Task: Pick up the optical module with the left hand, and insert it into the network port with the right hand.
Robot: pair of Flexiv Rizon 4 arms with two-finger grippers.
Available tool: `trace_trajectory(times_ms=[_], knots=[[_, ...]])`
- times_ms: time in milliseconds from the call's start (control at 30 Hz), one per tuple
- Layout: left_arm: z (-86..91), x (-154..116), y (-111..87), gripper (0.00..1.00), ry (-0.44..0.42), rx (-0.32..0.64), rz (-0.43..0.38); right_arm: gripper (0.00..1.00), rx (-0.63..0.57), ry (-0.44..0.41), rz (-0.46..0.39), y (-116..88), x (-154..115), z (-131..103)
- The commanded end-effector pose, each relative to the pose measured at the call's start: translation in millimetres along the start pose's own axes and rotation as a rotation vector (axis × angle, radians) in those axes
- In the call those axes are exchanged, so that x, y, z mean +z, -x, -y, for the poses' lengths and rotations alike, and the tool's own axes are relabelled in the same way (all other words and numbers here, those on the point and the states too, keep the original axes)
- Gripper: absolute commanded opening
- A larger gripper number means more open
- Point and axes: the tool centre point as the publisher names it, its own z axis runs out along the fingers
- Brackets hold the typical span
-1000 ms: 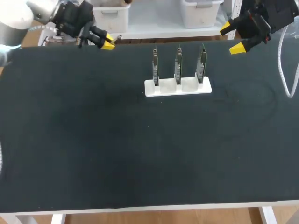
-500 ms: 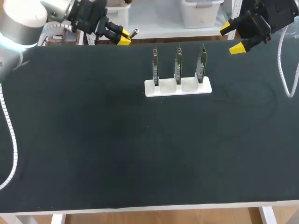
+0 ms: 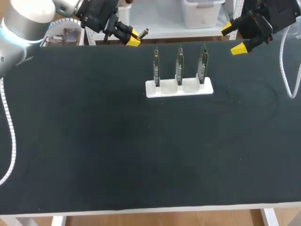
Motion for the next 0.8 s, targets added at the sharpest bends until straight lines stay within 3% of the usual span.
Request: trace_trajectory(times_ms=[33,333,800], knots=[[20.3,-2.5,4.0,0.0,0.09,0.012,0.013,1.0,0.0,-0.004,-0.002,0.5,0.2,-1.6],[29.1,0.3,15.7,0.0,0.112,0.053,0.039,1.0,0.0,-0.004,-0.002,0.5,0.2,-1.6],[26.9,1.5,13.2,0.0,0.133,0.078,0.04,1.0,0.0,-0.004,-0.002,0.5,0.2,-1.6]])
